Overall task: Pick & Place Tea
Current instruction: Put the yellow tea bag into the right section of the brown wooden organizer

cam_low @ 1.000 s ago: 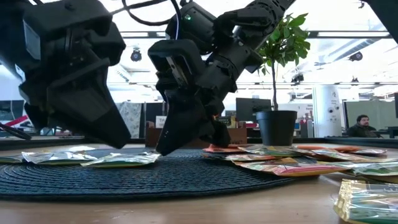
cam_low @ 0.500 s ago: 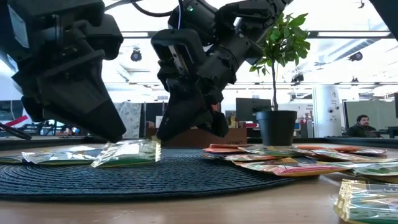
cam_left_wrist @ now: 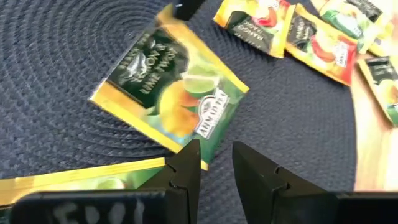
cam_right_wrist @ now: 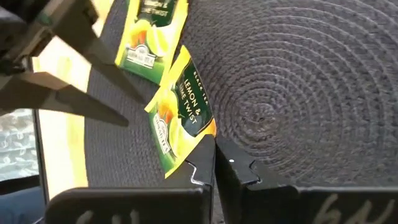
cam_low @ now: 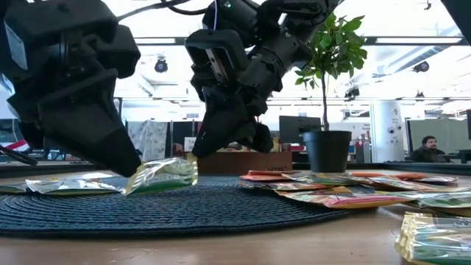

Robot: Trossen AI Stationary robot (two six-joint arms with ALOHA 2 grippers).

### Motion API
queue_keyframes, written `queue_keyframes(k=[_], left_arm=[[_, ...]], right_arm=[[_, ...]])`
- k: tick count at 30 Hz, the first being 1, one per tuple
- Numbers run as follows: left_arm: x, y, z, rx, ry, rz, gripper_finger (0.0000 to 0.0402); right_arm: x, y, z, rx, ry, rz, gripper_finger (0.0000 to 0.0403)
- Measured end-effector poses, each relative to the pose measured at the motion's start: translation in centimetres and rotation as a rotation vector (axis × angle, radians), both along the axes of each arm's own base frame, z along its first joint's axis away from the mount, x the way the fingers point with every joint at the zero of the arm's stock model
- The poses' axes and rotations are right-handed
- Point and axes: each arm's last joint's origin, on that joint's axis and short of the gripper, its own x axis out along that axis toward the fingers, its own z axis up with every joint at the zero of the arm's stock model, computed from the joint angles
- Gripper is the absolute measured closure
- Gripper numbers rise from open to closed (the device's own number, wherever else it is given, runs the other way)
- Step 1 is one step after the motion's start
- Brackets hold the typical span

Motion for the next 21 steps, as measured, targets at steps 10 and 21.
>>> queue_keyframes(k=[10, 21], left_arm=[[-0.3, 0.6, -0.9, -0.008, -0.004, 0.018, 0.0312], [-0.6, 1.2, -1.7, -0.033, -0.057, 0.036, 0.0312]], right_arm=[[0.0, 0.1, 0.0, 0.022, -0.001, 0.015, 0.0394], [0.1, -0.1, 0.2, 0.031, -0.011, 0.007, 0.0394]])
